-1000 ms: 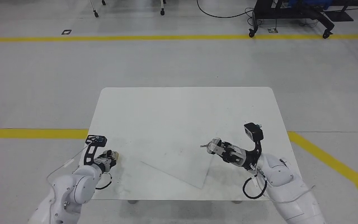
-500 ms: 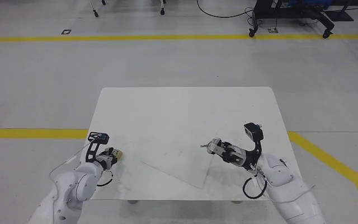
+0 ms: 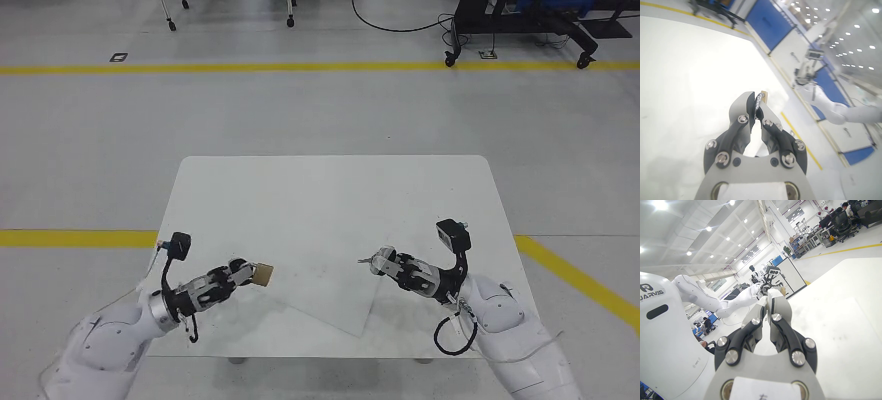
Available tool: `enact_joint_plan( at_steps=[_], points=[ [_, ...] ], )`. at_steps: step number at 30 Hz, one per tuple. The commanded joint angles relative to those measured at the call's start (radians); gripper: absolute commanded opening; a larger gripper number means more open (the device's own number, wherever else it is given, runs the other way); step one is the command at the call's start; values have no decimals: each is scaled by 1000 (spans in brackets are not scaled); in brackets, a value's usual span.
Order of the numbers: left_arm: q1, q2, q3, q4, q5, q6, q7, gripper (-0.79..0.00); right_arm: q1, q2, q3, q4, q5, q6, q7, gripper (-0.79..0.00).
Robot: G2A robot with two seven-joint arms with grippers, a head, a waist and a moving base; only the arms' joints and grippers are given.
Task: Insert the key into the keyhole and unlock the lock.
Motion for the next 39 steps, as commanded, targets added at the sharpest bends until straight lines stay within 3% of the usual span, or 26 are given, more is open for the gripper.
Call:
enact_joint_plan(
  at_steps=[1, 7, 11, 14, 16, 19, 25, 30, 39],
  points=[
    [-21, -1, 31, 17, -109, 12, -66, -785, 0, 0, 0, 0, 0, 0, 0, -785],
    [-21, -1, 31, 17, -109, 12, -66, -785, 0, 0, 0, 0, 0, 0, 0, -785],
    [56, -3, -18, 2, 61, 26, 144, -785, 0, 0, 0, 0, 0, 0, 0, -785],
    [78, -16, 17, 27, 107, 14, 272, -785, 18, -8, -28, -2, 19, 52, -32, -785],
    [54, -35, 92, 81, 41, -21, 341, -785, 53, -25, -77, 22, -39, 102, -87, -785],
    [-54, -71, 218, 206, 13, -88, 397, -785, 118, -57, -175, 79, -43, 178, -150, -785],
    [-209, -134, 354, 344, 176, -198, 586, -785, 181, -93, -252, 162, -40, 230, -220, -785],
    [-259, -166, 402, 385, 239, -258, 686, -785, 201, -106, -271, 194, 11, 238, -212, -785],
    [-286, -192, 436, 432, 292, -258, 750, -785, 223, -127, -296, 231, 59, 219, -199, -785]
  ],
)
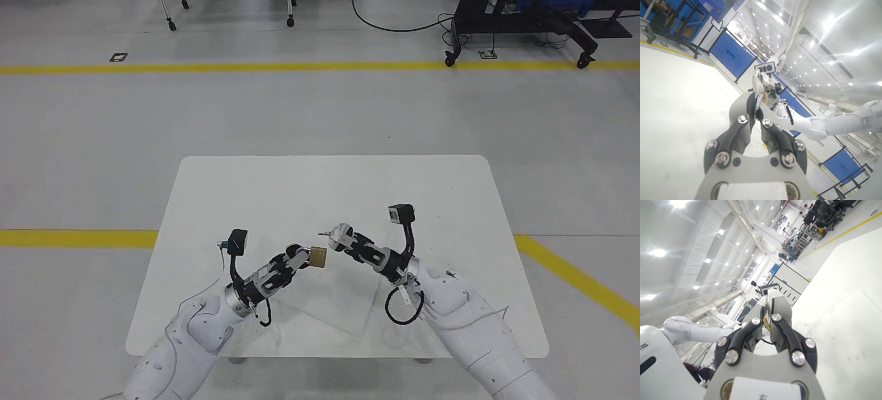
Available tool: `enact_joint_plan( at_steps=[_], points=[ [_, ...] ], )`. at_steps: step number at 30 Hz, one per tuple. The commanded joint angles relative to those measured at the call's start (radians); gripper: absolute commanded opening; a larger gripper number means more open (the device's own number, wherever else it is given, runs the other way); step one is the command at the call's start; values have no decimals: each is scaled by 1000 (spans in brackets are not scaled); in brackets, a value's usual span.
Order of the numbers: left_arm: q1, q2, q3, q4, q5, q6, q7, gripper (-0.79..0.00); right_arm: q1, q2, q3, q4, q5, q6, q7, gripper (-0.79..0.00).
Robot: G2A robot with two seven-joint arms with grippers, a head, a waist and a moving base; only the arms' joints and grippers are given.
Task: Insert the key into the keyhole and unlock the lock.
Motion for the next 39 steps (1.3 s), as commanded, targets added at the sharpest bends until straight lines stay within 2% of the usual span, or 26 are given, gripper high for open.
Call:
enact_joint_plan(
  at_steps=[1, 11, 19, 22, 24, 27, 30, 32, 34, 35, 36, 37, 39],
  points=[
    [-4, -3, 2, 7, 3, 0, 8, -785, 3, -4, -6, 5, -2, 0, 3, -785],
    [-4, -11, 5, 21, 24, 0, 43, -785, 8, -21, -23, 13, -51, 11, -10, -785],
    [-14, -21, 16, 50, 12, 0, 47, -785, -7, -26, -33, -19, -32, 1, 56, -785],
    [-17, -25, 28, 58, -31, 0, 30, -785, -14, -27, -36, -33, -38, 2, 68, -785],
    [-19, -27, 44, 63, -117, 0, -10, -785, -19, -27, -31, -42, -36, -5, 73, -785],
    [-33, -27, 76, 90, -386, 0, -158, -785, -37, -19, 10, -64, 10, -61, 74, -785],
    [-65, -26, 111, 141, -746, 30, -410, -785, -77, -3, 70, -96, 59, -126, 84, -785],
    [-89, -28, 124, 156, -1023, 152, -642, -785, -105, 9, 112, -121, 81, -150, 96, -785],
    [-114, -30, 104, 200, -1277, 298, -889, -785, -130, 18, 146, -142, 85, -157, 101, -785],
    [-135, -31, 99, 247, -1324, 354, -991, -785, -140, 22, 161, -151, 82, -155, 100, -785],
    [-159, -33, 93, 294, -1337, 364, -1044, -785, -149, 25, 174, -161, 78, -151, 99, -785],
    [-169, -36, 94, 310, -1336, 350, -1075, -785, -165, 28, 167, -183, 122, -118, 129, -785],
    [-169, -36, 94, 310, -1336, 350, -1075, -785, -165, 28, 167, -183, 122, -118, 129, -785]
  ],
)
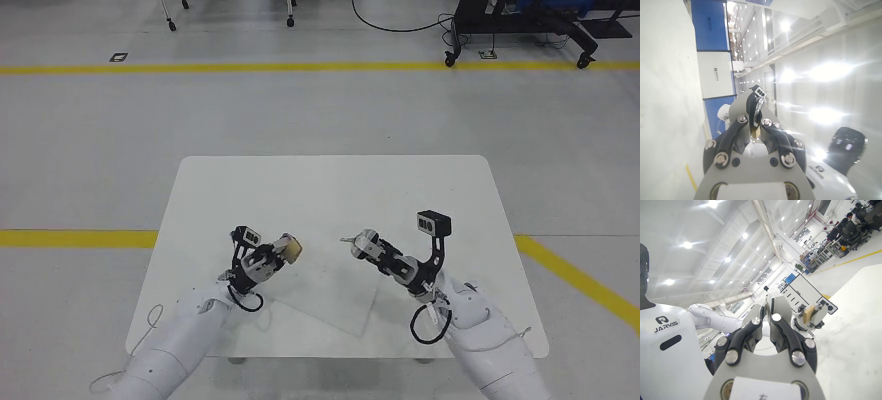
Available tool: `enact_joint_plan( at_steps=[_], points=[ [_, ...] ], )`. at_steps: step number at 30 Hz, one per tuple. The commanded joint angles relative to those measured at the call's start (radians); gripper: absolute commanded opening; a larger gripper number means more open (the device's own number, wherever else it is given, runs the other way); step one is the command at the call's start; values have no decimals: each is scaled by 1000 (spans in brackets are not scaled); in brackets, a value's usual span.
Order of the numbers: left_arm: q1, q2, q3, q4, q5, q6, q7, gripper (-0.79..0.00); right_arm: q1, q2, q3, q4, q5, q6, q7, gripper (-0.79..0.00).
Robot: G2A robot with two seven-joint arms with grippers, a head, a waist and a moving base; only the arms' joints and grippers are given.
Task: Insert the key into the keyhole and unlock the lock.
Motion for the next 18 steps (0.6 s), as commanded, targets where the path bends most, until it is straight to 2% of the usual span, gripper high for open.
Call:
enact_joint_plan(
  at_steps=[1, 8, 10, 12, 18],
  points=[
    [2, 0, 1, -4, 90, -39, 45, -785, 0, 0, -4, 0, 10, 2, 6, -785],
    [9, 0, 1, -12, 91, -25, 57, -785, 0, 0, -4, 0, 10, 2, 6, -785],
    [35, -1, -12, -70, 28, 85, 55, -785, 0, 0, -3, -1, 5, 7, 3, -785],
    [48, 2, -32, -91, -31, 189, 31, -785, -6, 0, 8, -26, -77, 22, -25, -785],
    [26, 12, -71, -145, -31, 423, 100, -785, -62, -7, 30, -125, -357, 35, -173, -785]
  ],
)
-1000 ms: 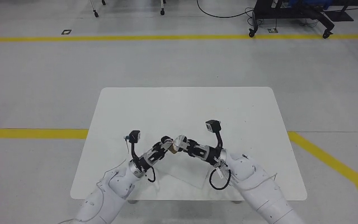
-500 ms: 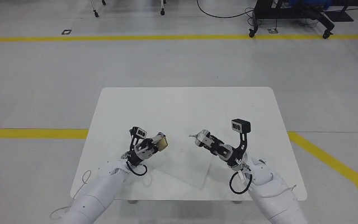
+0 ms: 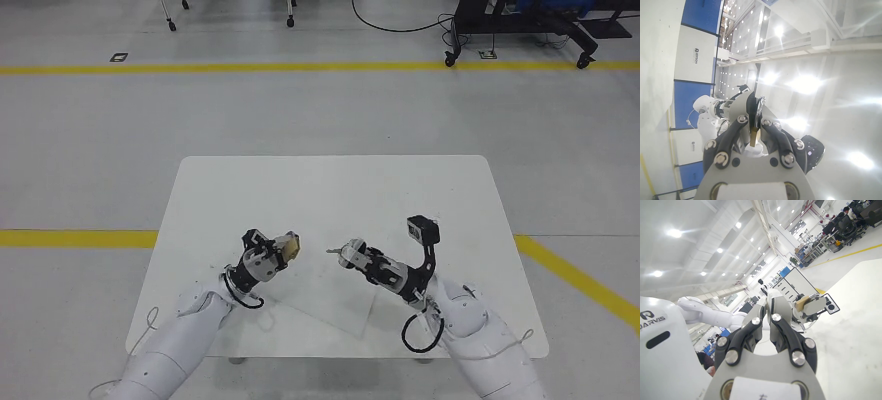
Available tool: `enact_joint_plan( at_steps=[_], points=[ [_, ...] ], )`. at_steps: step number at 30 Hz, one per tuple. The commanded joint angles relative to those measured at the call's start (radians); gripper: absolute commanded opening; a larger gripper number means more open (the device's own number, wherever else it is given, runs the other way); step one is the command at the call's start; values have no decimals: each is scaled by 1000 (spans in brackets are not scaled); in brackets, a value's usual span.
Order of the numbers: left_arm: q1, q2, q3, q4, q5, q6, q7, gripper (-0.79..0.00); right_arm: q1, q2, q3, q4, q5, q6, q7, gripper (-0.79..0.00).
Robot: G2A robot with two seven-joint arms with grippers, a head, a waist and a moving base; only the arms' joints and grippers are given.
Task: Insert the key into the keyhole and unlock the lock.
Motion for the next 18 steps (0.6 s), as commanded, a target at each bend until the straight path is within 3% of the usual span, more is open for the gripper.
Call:
enact_joint_plan(
  at_steps=[1, 5, 9, 12, 18],
  points=[
    [-9, 5, -14, -31, 21, 72, 43, -785, -24, -3, 6, -33, -91, 4, -64, -785],
    [-33, 9, -24, -89, 47, 226, 101, -785, -65, -10, 35, -81, -278, 33, -198, -785],
    [-75, 6, -19, -85, 79, 334, 146, -785, -105, -23, 59, -124, -517, 138, -404, -785],
    [-86, 7, -28, -93, 94, 355, 145, -785, -144, -28, 76, -152, -647, 169, -539, -785],
    [-86, 7, -28, -93, 94, 355, 145, -785, -149, -28, 78, -154, -654, 168, -550, -785]
  ],
)
